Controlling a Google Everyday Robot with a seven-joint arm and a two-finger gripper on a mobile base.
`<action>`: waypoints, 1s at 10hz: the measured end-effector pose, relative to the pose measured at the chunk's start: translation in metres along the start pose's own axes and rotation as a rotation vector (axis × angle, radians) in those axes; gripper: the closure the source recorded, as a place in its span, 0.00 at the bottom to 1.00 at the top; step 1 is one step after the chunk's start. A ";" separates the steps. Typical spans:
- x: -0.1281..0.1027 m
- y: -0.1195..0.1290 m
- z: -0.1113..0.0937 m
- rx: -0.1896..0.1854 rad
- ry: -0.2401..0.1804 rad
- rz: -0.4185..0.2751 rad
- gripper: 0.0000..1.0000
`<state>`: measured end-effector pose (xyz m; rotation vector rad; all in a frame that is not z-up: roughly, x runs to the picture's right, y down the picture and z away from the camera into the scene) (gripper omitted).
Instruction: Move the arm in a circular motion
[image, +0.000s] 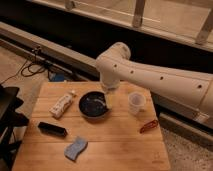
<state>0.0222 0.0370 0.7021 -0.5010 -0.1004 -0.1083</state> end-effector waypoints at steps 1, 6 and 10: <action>0.010 0.015 0.003 -0.026 0.022 0.018 0.20; 0.123 0.058 -0.001 -0.073 0.173 0.223 0.20; 0.210 0.022 -0.005 -0.055 0.232 0.429 0.20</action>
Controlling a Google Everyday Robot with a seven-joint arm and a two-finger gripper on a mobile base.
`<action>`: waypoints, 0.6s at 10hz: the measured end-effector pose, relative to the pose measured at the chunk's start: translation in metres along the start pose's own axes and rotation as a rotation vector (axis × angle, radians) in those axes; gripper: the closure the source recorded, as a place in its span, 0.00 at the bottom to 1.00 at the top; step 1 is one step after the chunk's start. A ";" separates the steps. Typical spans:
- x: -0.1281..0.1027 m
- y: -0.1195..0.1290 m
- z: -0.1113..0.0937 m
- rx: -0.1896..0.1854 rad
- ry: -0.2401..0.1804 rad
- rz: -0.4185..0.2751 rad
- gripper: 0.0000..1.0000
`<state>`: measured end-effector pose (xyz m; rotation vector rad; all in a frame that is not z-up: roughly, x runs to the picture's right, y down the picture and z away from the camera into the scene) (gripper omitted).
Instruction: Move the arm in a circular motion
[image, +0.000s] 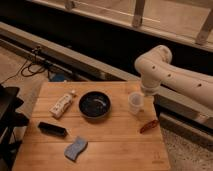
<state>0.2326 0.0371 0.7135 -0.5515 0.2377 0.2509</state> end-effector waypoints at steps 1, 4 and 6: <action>0.010 -0.009 0.001 0.004 -0.003 -0.004 0.20; 0.002 -0.012 0.004 0.016 -0.003 -0.033 0.20; -0.028 -0.017 0.004 0.030 -0.004 -0.050 0.20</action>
